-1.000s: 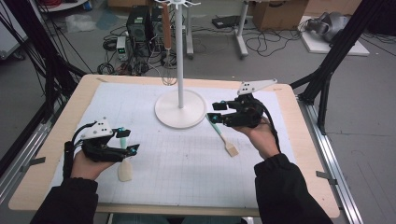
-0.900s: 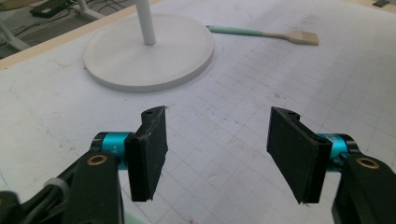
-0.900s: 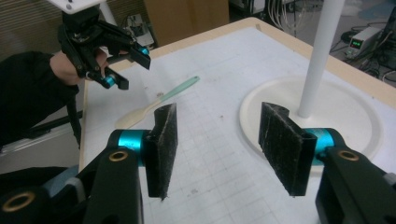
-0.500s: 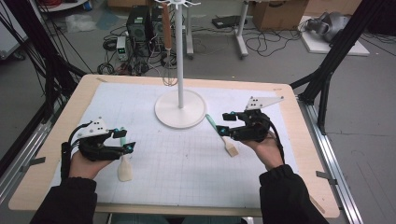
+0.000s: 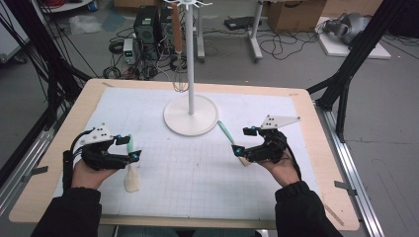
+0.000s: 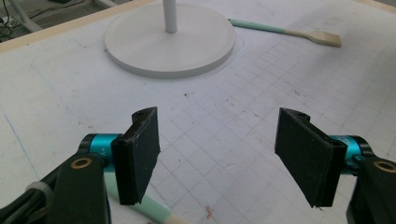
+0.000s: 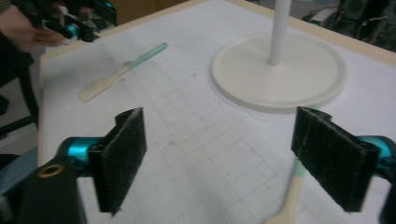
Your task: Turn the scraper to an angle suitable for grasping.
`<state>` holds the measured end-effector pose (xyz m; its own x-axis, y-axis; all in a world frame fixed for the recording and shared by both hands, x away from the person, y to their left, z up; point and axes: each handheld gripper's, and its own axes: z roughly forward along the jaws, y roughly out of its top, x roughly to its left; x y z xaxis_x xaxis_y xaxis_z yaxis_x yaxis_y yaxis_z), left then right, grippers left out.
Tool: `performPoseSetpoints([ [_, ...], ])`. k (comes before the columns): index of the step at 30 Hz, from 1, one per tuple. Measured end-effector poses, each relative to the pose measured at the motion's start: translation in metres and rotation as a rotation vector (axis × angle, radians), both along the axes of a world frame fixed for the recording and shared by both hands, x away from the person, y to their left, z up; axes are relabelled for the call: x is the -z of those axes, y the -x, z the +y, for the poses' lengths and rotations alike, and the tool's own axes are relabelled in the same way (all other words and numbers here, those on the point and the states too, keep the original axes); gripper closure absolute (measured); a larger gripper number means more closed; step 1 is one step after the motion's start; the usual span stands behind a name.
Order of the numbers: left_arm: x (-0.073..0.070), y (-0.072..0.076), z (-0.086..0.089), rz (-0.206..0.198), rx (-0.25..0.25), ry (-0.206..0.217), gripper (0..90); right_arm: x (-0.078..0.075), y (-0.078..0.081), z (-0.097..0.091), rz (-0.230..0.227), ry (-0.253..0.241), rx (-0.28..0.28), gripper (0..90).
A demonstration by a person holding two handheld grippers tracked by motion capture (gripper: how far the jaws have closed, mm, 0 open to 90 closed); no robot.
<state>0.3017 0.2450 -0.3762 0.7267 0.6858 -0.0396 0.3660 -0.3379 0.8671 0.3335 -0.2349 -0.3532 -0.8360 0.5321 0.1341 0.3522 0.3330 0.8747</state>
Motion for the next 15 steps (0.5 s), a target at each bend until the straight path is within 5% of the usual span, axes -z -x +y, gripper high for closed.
performPoseSetpoints([
  [15,0.004,-0.002,0.004,0.010,-0.036,-0.001,25.0,0.025,0.009,-0.003,0.010,0.017,0.002,9.6],
])
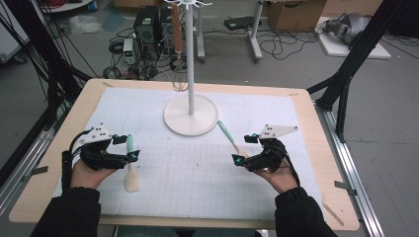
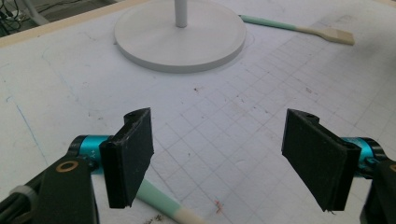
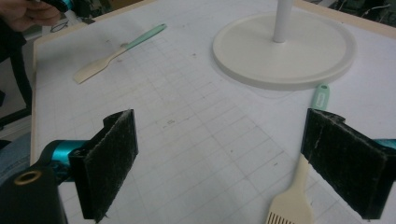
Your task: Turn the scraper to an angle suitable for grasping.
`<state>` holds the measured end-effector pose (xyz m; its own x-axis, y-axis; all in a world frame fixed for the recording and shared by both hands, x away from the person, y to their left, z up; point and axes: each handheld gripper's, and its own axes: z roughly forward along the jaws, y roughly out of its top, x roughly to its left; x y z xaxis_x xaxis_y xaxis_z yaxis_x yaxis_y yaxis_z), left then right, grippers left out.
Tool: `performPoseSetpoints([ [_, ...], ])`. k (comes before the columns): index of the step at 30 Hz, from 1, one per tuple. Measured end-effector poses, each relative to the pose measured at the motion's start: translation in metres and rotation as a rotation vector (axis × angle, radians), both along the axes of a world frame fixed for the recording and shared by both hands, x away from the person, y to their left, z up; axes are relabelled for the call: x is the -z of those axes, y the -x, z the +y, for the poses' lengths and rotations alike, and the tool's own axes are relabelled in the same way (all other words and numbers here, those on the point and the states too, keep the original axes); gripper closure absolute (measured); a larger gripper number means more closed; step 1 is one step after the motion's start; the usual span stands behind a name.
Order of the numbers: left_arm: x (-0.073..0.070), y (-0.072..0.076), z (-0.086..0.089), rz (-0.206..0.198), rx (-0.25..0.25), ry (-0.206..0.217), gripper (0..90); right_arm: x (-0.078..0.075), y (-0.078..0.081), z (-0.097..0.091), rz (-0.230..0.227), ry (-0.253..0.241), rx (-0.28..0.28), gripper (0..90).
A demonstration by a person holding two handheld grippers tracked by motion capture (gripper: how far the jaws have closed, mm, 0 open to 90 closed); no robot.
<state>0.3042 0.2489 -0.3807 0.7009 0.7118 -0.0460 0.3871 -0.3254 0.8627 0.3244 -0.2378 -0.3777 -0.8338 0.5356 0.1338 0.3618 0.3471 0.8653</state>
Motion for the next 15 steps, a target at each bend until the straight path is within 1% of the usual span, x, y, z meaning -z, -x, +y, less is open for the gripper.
performPoseSetpoints([
  [1,0.000,0.000,0.000,0.000,0.001,-0.003,24.8,0.001,0.001,0.000,0.001,0.003,0.003,8.3],
  [2,0.001,0.000,0.000,0.000,-0.001,-0.005,24.4,0.002,0.001,-0.001,-0.006,0.010,0.012,4.8],
  [3,0.001,-0.001,0.001,-0.001,0.002,-0.012,24.0,0.003,0.002,-0.001,0.000,0.015,0.029,0.6],
  [4,0.001,-0.001,0.001,0.000,0.000,-0.009,23.9,0.005,0.002,-0.001,0.001,0.019,0.038,0.7],
  [6,0.002,-0.001,0.001,-0.001,-0.005,-0.009,23.6,0.007,0.002,-0.003,0.000,0.019,0.039,0.7],
  [7,0.003,-0.001,0.002,0.002,-0.004,-0.014,22.8,0.008,0.003,-0.004,0.008,0.019,0.040,0.6],
  [9,0.005,-0.002,0.003,0.006,-0.014,-0.009,20.5,0.010,0.004,-0.005,0.003,0.016,0.047,0.3],
  [10,0.005,-0.002,0.004,0.007,-0.014,-0.018,20.1,0.011,0.004,-0.005,0.001,0.017,0.048,0.1],
  [11,0.006,-0.003,0.004,0.007,-0.026,-0.007,19.7,0.013,0.005,-0.006,0.005,0.020,0.050,0.1],
  [13,0.007,-0.003,0.006,0.007,-0.037,-0.010,17.3,0.015,0.006,-0.007,0.006,0.026,0.051,0.1],
  [15,0.009,-0.004,0.006,0.016,-0.038,-0.005,16.1,0.016,0.006,-0.008,0.016,0.016,0.051,0.1],
])
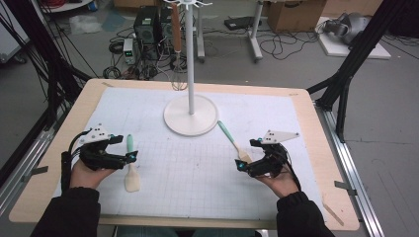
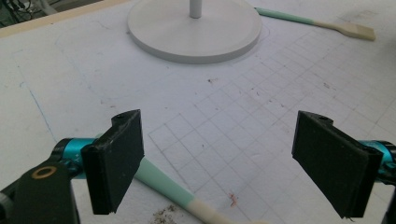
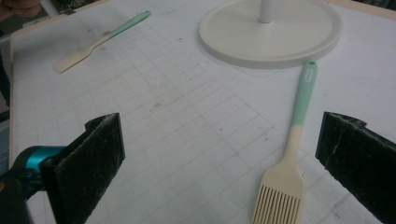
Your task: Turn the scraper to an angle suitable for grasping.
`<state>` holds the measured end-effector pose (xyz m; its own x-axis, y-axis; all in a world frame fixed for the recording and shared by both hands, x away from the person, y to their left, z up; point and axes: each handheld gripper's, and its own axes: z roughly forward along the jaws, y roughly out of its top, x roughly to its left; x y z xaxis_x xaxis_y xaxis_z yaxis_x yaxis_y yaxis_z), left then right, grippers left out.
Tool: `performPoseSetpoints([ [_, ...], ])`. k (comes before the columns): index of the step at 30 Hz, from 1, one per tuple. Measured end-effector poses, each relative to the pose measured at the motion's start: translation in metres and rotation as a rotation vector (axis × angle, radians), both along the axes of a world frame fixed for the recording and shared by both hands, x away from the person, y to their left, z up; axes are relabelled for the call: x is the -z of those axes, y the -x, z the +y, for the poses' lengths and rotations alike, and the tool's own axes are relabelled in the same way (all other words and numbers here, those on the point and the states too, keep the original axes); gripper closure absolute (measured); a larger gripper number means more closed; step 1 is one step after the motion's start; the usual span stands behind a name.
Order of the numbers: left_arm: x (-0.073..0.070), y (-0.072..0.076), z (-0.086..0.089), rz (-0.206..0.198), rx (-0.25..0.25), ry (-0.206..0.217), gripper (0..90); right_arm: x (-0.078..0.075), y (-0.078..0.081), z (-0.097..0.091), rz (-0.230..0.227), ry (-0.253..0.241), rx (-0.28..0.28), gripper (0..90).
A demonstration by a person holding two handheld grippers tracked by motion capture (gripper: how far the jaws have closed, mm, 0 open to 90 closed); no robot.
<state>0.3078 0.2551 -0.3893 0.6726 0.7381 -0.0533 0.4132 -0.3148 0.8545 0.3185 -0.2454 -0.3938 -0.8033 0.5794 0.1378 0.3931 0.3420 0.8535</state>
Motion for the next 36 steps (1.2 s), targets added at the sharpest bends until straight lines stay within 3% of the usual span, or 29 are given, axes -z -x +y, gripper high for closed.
performPoseSetpoints([
  [9,0.006,-0.001,0.000,0.025,-0.012,-0.020,11.6,0.002,0.002,-0.004,-0.007,-0.010,0.010,0.1],
  [15,0.017,-0.006,0.006,0.077,-0.035,-0.020,8.3,0.004,0.003,-0.006,-0.015,-0.020,0.013,0.0],
  [19,0.020,-0.006,0.008,0.078,-0.042,-0.037,8.5,0.002,0.004,-0.007,-0.031,-0.013,0.029,0.1],
  [28,0.029,-0.006,0.006,0.100,-0.023,-0.071,23.2,0.003,0.004,-0.007,-0.034,-0.008,0.026,0.1],
  [36,0.030,-0.004,-0.001,0.112,0.058,-0.089,43.0,0.003,0.005,-0.005,-0.035,0.008,0.023,0.2],
])
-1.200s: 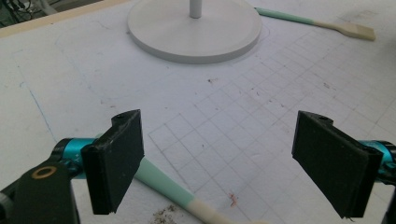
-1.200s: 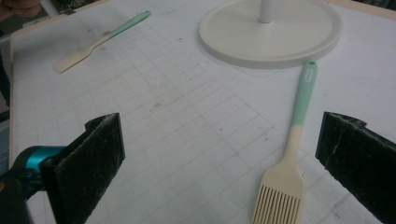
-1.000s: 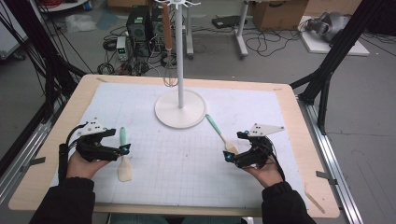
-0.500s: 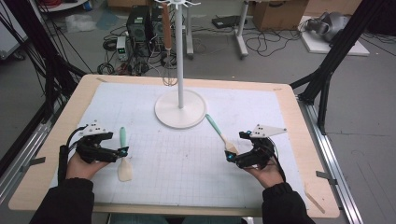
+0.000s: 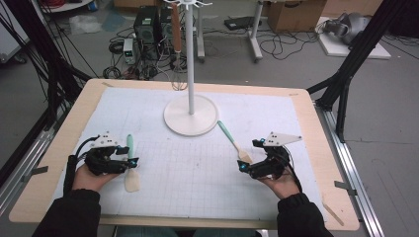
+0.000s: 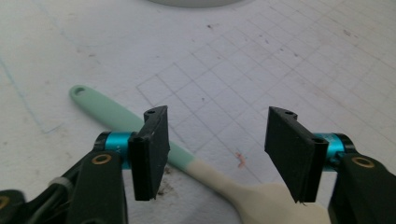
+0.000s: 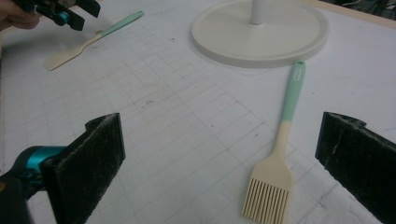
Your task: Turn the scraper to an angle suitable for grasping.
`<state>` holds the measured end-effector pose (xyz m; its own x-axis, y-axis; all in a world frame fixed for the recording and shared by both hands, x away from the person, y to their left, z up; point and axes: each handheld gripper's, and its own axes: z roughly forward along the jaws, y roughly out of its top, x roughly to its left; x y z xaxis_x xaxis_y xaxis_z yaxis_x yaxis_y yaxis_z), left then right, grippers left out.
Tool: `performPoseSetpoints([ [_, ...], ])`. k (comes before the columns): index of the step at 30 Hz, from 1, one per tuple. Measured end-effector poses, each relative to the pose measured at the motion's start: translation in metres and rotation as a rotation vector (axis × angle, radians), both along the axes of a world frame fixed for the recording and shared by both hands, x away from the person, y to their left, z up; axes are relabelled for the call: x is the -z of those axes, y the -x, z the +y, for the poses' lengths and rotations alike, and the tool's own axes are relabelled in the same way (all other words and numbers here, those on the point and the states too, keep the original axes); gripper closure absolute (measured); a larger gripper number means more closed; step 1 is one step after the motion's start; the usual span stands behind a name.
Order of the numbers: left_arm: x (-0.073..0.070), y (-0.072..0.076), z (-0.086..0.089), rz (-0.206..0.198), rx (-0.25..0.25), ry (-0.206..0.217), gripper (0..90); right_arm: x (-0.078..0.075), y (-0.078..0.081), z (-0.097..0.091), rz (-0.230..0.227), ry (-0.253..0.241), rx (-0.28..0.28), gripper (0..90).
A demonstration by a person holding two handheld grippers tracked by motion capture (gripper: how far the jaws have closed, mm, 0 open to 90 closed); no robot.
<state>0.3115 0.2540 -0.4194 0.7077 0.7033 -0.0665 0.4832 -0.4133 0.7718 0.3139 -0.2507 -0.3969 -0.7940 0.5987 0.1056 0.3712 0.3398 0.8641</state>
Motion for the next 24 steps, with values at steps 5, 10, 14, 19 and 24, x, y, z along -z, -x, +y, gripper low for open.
performPoseSetpoints([
  [5,0.002,0.001,-0.004,0.007,0.034,-0.028,54.1,0.000,0.000,0.000,-0.002,0.006,0.002,0.2],
  [10,0.004,0.001,-0.007,0.013,0.067,-0.043,66.8,0.000,0.000,0.001,-0.003,0.008,-0.004,0.2],
  [14,0.006,0.002,-0.011,0.025,0.094,-0.046,76.6,0.000,0.000,0.001,-0.003,0.010,-0.002,0.2],
  [19,0.007,0.002,-0.013,0.031,0.120,-0.060,86.0,0.000,0.000,0.001,-0.004,0.011,-0.003,0.2],
  [24,0.010,0.002,-0.016,0.041,0.129,-0.072,88.3,0.001,0.000,0.002,-0.003,0.013,-0.005,0.2],
])
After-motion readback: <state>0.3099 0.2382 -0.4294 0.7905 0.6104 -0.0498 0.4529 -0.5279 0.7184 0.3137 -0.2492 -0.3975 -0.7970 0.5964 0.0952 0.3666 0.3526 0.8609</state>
